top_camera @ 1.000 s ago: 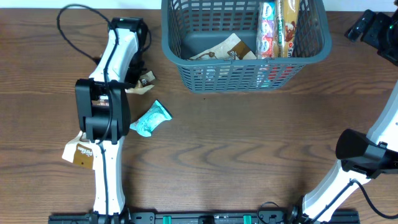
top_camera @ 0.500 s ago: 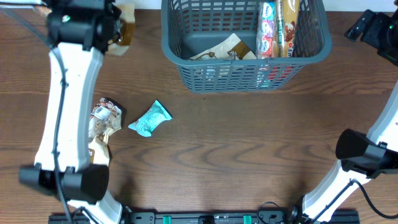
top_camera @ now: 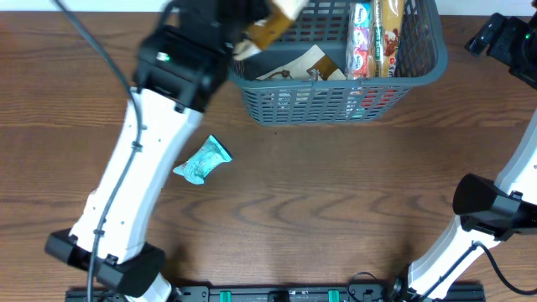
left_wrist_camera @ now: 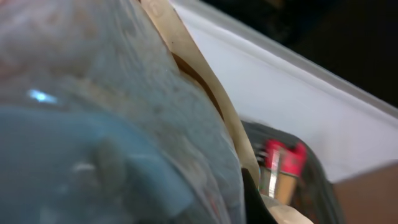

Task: Pack container
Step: 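Carry the Pavee wrapper with left gripper into the basket, then release the wrapper into the basket and withdraw left gripper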

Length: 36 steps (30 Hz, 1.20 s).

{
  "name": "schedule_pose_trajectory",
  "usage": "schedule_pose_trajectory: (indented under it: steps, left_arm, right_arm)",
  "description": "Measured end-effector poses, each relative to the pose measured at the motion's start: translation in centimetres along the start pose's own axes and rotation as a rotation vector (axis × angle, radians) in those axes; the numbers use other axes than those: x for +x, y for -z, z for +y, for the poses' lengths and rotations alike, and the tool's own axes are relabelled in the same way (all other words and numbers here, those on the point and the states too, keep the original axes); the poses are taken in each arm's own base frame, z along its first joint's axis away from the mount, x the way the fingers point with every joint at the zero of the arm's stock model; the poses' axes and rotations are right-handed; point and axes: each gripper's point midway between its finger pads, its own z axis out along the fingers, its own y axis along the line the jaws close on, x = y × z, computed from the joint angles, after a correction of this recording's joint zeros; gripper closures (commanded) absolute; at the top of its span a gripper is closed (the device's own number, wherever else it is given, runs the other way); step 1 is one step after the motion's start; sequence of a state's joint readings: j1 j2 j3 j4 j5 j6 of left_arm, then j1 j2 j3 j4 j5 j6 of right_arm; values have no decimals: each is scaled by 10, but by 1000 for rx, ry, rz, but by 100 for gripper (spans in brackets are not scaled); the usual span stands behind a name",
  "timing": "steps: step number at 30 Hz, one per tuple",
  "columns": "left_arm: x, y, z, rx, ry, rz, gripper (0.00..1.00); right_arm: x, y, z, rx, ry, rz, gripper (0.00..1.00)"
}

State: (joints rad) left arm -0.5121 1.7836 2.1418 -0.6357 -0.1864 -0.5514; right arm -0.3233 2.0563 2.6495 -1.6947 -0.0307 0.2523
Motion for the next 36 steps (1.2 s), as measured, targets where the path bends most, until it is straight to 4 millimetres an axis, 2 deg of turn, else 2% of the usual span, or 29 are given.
schedule_pose_trajectory:
  steps: [3,6,13,17,19,20,21,22,30,36]
  left_arm:
    - [18,-17,-16,28,-58,15,94]
    - [46,-47,-18,16,-109,62,95]
    - [132,-124,16,-88,-188,229,95]
    - [176,-150,34,-119,-212,325,94]
    - [189,-156,39,-127,-218,353,94]
    - [192,-157,40,-129,-219,362,94]
    - [194,-158,41,-128,-220,366,86]
    - [195,-158,41,-125,-225,369,83]
    - [192,-159,40,-120,-219,362,83]
    - [193,-159,40,-120,-225,365,52]
  right_arm:
    - [0,0,0,0,0,0,1]
    - [0,0,0,0,0,0,1]
    - [0,0,0,0,0,0,1]
    - [0,0,0,0,0,0,1]
    - [0,0,0,0,0,0,1]
    - [0,0,0,0,0,0,1]
    - [0,0,0,0,0,0,1]
    - [0,0,0,0,0,0,1]
    - [0,0,0,0,0,0,1]
    - [0,0,0,0,0,0,1]
